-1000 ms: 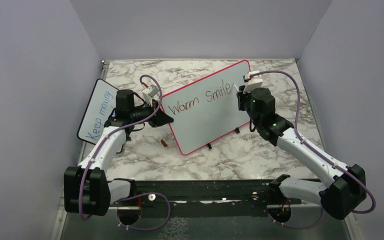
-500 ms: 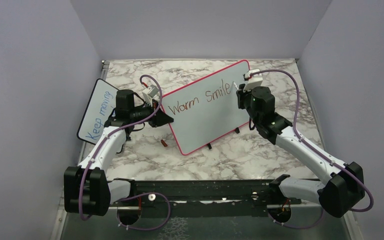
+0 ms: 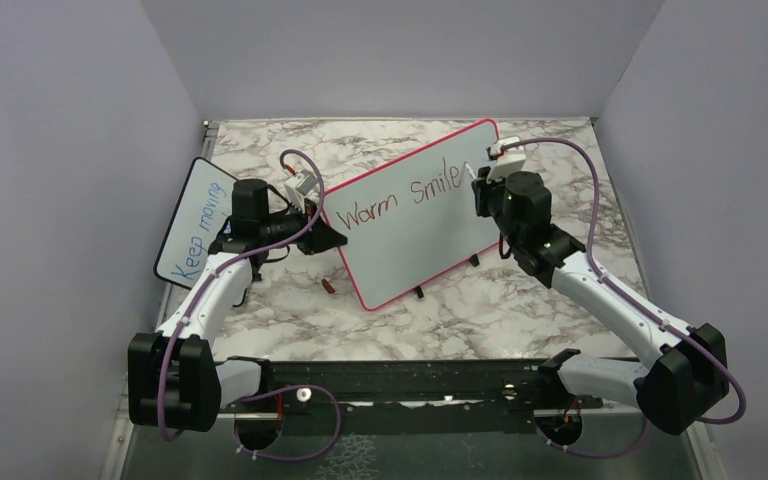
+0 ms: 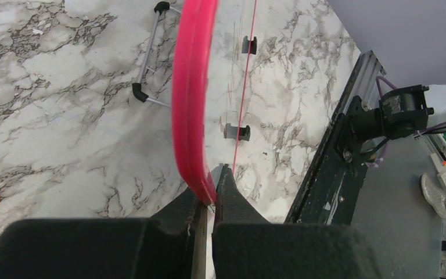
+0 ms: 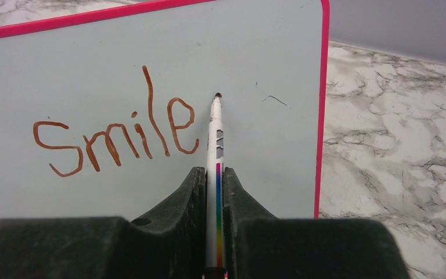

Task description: Write a sentence on the whiteboard

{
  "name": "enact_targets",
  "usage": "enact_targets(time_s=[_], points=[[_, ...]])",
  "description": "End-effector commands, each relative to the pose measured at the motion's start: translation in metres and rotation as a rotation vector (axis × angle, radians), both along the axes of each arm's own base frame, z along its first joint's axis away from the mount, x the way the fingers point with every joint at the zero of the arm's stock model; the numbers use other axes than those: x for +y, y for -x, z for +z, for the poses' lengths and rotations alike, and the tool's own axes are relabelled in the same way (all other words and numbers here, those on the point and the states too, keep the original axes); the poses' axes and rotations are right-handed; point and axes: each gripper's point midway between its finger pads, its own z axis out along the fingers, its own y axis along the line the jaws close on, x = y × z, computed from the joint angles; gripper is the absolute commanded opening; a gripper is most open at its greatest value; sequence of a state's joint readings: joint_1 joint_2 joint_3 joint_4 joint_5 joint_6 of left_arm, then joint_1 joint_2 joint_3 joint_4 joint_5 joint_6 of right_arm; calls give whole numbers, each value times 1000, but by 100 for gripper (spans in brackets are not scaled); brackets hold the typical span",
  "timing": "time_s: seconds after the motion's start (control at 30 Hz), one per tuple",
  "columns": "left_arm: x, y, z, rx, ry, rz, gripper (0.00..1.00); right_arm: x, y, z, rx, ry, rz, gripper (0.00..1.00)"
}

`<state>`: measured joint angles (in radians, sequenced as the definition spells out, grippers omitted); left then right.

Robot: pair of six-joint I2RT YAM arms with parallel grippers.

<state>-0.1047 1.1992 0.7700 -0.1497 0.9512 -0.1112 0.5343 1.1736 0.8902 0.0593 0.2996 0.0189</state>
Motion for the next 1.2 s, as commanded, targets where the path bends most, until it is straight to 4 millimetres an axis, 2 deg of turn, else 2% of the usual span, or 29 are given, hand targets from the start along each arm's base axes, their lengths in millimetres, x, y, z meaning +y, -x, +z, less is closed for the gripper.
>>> enact_targets(time_s=[0.0, 0.5, 0.77, 1.17], points=[[14, -7, -25, -7, -103, 52, 0, 13, -1, 14, -25, -43, 63, 0], [15, -8, -25, -7, -106, 58, 0, 10, 11, 0, 39, -36, 72, 0], [15, -8, -25, -7, -107, 60, 0, 1, 18, -17, 92, -4, 41, 0], [15, -8, -25, -7, -107, 60, 0, -17, 16, -18, 87, 12, -58, 1]])
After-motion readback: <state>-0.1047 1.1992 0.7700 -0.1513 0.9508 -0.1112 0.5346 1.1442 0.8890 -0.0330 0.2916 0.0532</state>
